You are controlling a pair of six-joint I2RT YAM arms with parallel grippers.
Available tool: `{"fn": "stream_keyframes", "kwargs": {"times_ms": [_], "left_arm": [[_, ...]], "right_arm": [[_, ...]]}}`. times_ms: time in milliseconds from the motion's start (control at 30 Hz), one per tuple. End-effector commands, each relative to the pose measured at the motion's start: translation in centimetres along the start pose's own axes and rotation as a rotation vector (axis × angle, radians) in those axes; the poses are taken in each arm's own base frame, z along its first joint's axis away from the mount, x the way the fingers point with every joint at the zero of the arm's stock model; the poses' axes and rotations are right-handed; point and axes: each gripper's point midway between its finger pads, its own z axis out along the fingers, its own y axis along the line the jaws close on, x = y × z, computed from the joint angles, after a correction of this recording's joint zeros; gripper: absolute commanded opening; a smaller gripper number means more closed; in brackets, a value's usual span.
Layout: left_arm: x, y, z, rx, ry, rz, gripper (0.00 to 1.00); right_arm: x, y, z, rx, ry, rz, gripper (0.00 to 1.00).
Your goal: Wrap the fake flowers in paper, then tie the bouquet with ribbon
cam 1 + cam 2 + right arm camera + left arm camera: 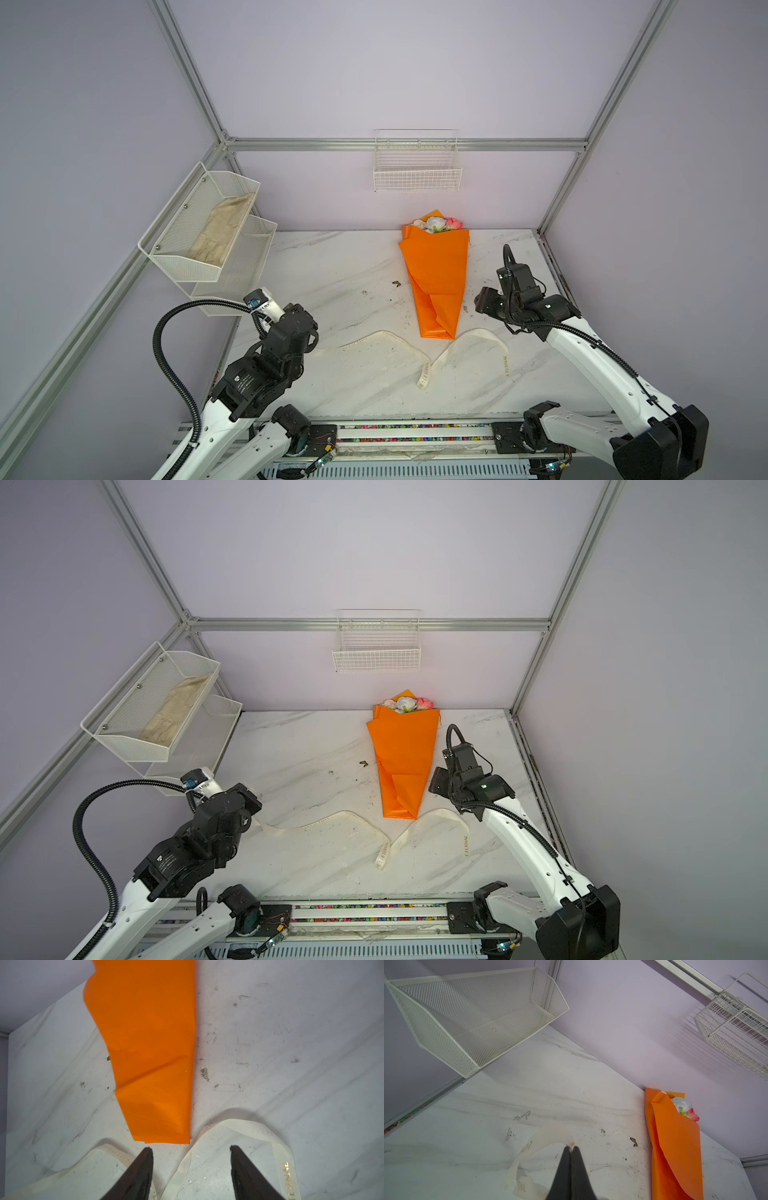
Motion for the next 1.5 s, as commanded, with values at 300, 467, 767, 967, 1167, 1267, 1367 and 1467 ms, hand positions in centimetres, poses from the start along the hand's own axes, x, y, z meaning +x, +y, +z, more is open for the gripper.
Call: {"fn": "stream_keyframes", "kwargs": {"times_ms": [300,467,767,967,1167,1267,1367,1467], "left_arm": [[0.2,1.0,0.1,-0.02,-0.02,0.015,0.0],[0.1,0.8,0.1,-0.022,-0.02,0.028,0.0],[0.3,0.7,0.4,-0.022,-0.023,0.036,0.0],[0.3,0.7,0.4,-0.026,-0.02,0.036,0.0],[0.4,0.6,0.6,-0.031,-0.017,0.048,0.0],[0.5,0.4,0.7,-0.03,-0.01,0.051,0.0],[0.6,0.3,0.8,-0.031,-0.006,0.054,0.0],[0.5,0.3,0.8,-0.033,-0.007,0.052,0.0]], "right_arm": [[6.7,-3.4,6.4,-0.01,0.125,0.544,0.69],[6.7,-5.5,6.6,0.044,0.051,0.601,0.69],[5.4,-7.8,10.0,0.092,0.03,0.607,0.67],[5.7,-8.8,11.8,0.121,0.036,0.593,0.64],[2.4,-9.3,10.6,0.105,-0.079,0.545,0.15],[-0.8,-9.5,8.6,0.105,-0.186,0.499,0.0],[-3.6,-10.3,6.5,0.127,-0.272,0.468,0.0],[-6.3,-11.9,4.4,0.177,-0.343,0.438,0.0]]}}
